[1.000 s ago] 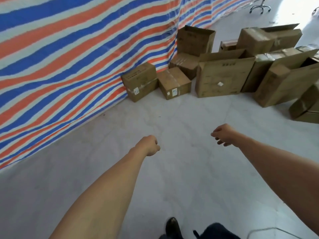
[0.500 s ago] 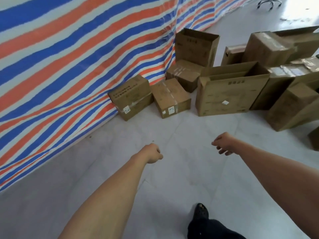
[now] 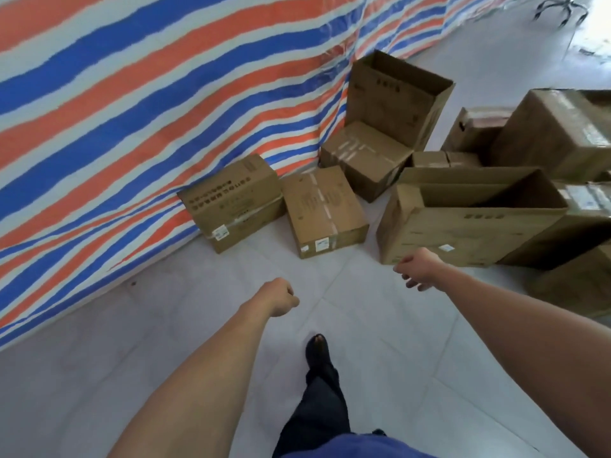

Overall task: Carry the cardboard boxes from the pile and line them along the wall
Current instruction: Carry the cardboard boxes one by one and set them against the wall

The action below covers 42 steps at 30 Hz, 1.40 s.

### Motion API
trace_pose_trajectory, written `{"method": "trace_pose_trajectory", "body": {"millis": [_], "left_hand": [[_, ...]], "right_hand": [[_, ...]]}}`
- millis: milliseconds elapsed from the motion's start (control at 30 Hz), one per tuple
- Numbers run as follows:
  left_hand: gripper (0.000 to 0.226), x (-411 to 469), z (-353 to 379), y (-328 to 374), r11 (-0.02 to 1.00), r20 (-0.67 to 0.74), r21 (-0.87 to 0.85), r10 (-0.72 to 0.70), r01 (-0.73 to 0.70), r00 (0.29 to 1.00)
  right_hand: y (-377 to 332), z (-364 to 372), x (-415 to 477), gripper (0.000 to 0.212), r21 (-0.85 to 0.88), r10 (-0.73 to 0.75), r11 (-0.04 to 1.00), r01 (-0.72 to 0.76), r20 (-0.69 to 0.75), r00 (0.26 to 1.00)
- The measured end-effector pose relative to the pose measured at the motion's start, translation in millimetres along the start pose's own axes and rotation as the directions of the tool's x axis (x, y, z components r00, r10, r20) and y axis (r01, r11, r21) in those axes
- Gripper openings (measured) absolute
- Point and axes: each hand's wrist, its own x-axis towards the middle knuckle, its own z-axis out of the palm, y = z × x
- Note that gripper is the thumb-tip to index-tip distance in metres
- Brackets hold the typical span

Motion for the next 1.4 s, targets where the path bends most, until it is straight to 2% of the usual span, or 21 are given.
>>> {"method": "trace_pose_trajectory", "body": {"millis": [133, 333, 433, 600, 700, 800, 900, 1033, 1167, 1267, 1400], "left_hand": [[0.028, 75, -61, 41, 1.000, 0.013, 0.006, 0.021, -0.022, 1.000], [0.023, 169, -146, 108, 0.999, -0.021, -0.021, 0.043, -0.044, 0.999], [0.006, 216, -168, 125, 0.998, -0.003, -0.065, 0.018, -0.018, 1.000], [0.014, 307, -180, 134, 0.981, 0.047, -0.140, -0.132, 0.137, 0.990], [0.008, 362, -176, 135, 0.943, 0.090, -0.217, -0.239, 0.254, 0.967], [0.007, 422, -172, 144, 0.899, 0.137, -0.295, -0.296, 0.324, 0.945], [0.005, 490, -168, 149, 0.825, 0.146, -0.409, -0.361, 0.389, 0.921], [0.016, 579, -143, 135, 0.718, 0.126, -0.517, -0.476, 0.467, 0.870], [0.007, 669, -86, 90, 0.593, 0.158, -0.589, -0.582, 0.549, 0.798], [0.040, 722, -39, 49, 0.503, 0.157, -0.631, -0.662, 0.591, 0.732], [0.065, 770, 6, 11, 0.399, 0.191, -0.697, -0.698, 0.596, 0.690]], "right_hand": [[-40, -42, 66, 0.023, -0.043, 0.055, 0.998, -0.054, 0.012, 0.998], [-110, -107, 166, 0.017, -0.036, 0.046, 0.998, -0.047, -0.036, 0.998], [-131, -124, 225, 0.015, -0.058, 0.052, 0.997, -0.053, -0.006, 0.999], [-156, -127, 353, 0.019, -0.104, 0.059, 0.993, -0.048, 0.103, 0.993], [-165, -121, 424, 0.021, -0.137, 0.075, 0.989, -0.051, 0.172, 0.982], [-175, -120, 483, 0.007, -0.177, 0.079, 0.983, -0.043, 0.203, 0.976], [-177, -110, 547, 0.013, -0.186, 0.134, 0.978, -0.095, 0.208, 0.969], [-161, -81, 630, 0.022, -0.244, 0.152, 0.965, -0.100, 0.208, 0.966], [-126, -29, 712, 0.022, -0.411, 0.163, 0.908, -0.078, 0.176, 0.971], [-96, 10, 763, 0.027, -0.424, 0.189, 0.899, -0.110, 0.151, 0.970], [-66, 59, 815, 0.068, -0.267, 0.293, 0.929, -0.256, 0.110, 0.950]]}}
